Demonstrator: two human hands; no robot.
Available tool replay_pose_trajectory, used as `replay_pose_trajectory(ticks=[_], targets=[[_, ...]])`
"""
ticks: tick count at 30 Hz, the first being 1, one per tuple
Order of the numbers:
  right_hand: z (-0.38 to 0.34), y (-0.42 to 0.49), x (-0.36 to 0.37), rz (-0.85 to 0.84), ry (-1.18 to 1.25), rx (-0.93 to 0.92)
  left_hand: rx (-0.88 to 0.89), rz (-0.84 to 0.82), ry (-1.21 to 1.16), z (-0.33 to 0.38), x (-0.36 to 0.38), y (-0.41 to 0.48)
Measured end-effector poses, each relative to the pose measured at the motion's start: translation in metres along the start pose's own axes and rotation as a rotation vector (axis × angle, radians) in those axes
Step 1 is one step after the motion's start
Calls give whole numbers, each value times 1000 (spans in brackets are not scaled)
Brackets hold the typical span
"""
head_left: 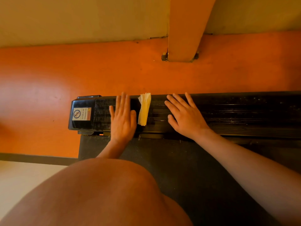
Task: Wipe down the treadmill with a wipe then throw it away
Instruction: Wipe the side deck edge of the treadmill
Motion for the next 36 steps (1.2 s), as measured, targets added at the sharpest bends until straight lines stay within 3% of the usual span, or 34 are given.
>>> replay_pose_trajectory(ticks=[4,9,13,19,31,36], targets=[[-44,8,3,29,19,49,33,-126,134,-48,6,5],[-84,44,24,-40,-11,204,35,-116,207,-51,11,7],[-85,56,45,-93,-68,231,21,-128,202,-52,12,8],[-98,39,50,-167,-118,160,-162,-91,105,-39,15,23],[-86,20,47,-182,-95,157,-35,-85,164,-31,14,23],[-71,57,37,-129,-112,245,-24,-88,166,-31,14,23]])
Point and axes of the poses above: each hand's wrist, its own y-axis towards the middle knuckle, its own x-axis out of the palm, z = x × y, the point moved 8 cm from there along y, towards the middle knuckle, and after that the axes turned 3 degrees about y, right-handed, at the moved point
